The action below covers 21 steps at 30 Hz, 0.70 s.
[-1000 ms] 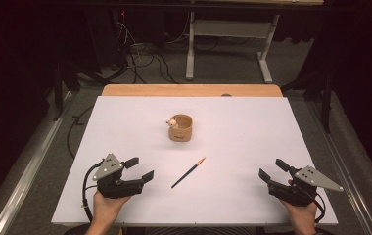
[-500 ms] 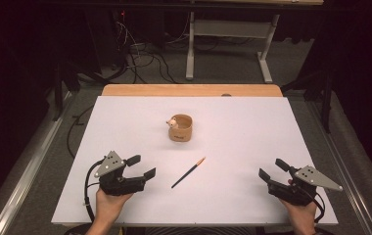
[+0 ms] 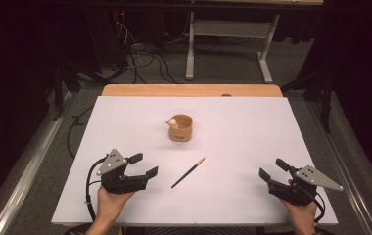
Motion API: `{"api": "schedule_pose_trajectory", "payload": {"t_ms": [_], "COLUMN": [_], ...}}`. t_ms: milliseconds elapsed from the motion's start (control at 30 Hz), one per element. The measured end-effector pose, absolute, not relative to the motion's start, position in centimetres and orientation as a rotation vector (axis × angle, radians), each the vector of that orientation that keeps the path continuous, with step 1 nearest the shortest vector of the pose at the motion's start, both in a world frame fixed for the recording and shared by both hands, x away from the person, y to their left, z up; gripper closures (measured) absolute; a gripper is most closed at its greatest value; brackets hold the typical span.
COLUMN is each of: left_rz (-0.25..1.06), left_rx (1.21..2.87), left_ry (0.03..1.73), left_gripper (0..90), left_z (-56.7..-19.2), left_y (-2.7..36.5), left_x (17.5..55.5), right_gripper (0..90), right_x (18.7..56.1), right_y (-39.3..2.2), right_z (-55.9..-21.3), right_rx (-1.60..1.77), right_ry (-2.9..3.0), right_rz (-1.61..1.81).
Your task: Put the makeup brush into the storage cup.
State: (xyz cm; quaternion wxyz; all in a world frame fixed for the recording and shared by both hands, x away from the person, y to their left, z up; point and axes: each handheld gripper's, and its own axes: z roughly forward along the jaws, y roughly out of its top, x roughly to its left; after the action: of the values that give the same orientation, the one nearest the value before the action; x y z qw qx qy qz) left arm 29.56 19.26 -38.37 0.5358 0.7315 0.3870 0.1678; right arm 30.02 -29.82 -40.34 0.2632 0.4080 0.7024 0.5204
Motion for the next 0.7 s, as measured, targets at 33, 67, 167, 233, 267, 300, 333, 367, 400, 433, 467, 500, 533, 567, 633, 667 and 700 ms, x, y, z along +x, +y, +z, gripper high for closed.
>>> {"api": "schedule_pose_trajectory", "payload": {"t_ms": [33, 67, 167, 233, 267, 300, 333, 367, 400, 433, 467, 500, 533, 567, 633, 667, 700], "left_rz": [0.395, 0.395, 0.394, 0.396, 0.402, 0.402, 0.402, 0.403, 0.400, 0.399, 0.398, 0.397, 0.394, 0.394, 0.391, 0.386, 0.386], "left_rx": [1.742, 1.742, 1.742, 1.742, 1.741, 1.740, 1.740, 1.740, 1.739, 1.743, 1.744, 1.747, 1.750, 1.750, 1.752, 1.753, 1.753], "left_ry": [0.921, 0.921, 0.920, 0.921, 0.921, 0.919, 0.919, 0.916, 0.915, 0.913, 0.911, 0.909, 0.905, 0.905, 0.901, 0.896, 0.896], "left_gripper": [25.8, 25.7, 24.9, 24.4, 23.7, 23.7, 23.8, 23.8, 23.8, 23.8, 23.9, 23.9, 23.9, 23.9, 23.9, 23.9, 24.0], "left_z": [-38.3, -38.3, -38.2, -38.1, -38.0, -37.9, -37.9, -37.9, -37.8, -37.8, -37.8, -37.7, -37.7, -37.7, -37.6, -37.5, -37.5], "left_y": [19.2, 19.2, 19.0, 19.0, 18.9, 18.8, 18.8, 18.7, 18.7, 18.6, 18.5, 18.5, 18.4, 18.4, 18.2, 18.0, 18.0], "left_x": [29.6, 29.6, 29.7, 29.7, 29.7, 29.7, 29.7, 29.8, 29.9, 29.9, 30.0, 30.1, 30.1, 30.1, 30.2, 30.3, 30.3], "right_gripper": [28.5, 28.5, 28.6, 28.7, 28.7, 28.7, 28.7, 28.7, 28.7, 28.7, 28.7, 28.7, 28.7, 28.7, 28.7, 28.7, 28.7], "right_x": [30.0, 30.0, 30.1, 30.0, 30.0, 30.1, 30.1, 30.1, 30.1, 30.1, 30.1, 30.1, 30.1, 30.1, 30.1, 30.1, 30.1], "right_y": [-29.8, -29.8, -29.8, -29.8, -29.8, -29.9, -29.9, -29.9, -29.9, -29.9, -29.9, -29.9, -29.9, -29.9, -29.9, -29.9, -29.9], "right_z": [-40.3, -40.3, -40.4, -40.4, -40.4, -40.4, -40.4, -40.4, -40.4, -40.4, -40.4, -40.4, -40.4, -40.4, -40.4, -40.4, -40.4], "right_rx": [1.105, 1.105, 1.118, 1.122, 1.123, 1.123, 1.122, 1.123, 1.121, 1.122, 1.125, 1.127, 1.127, 1.127, 1.129, 1.128, 1.128], "right_ry": [1.901, 1.901, 1.895, 1.894, 1.893, 1.893, 1.893, 1.893, 1.893, 1.892, 1.890, 1.890, 1.890, 1.890, 1.888, 1.887, 1.887], "right_rz": [1.407, 1.407, 1.406, 1.405, 1.406, 1.406, 1.406, 1.407, 1.406, 1.406, 1.405, 1.407, 1.410, 1.410, 1.409, 1.406, 1.406]}}
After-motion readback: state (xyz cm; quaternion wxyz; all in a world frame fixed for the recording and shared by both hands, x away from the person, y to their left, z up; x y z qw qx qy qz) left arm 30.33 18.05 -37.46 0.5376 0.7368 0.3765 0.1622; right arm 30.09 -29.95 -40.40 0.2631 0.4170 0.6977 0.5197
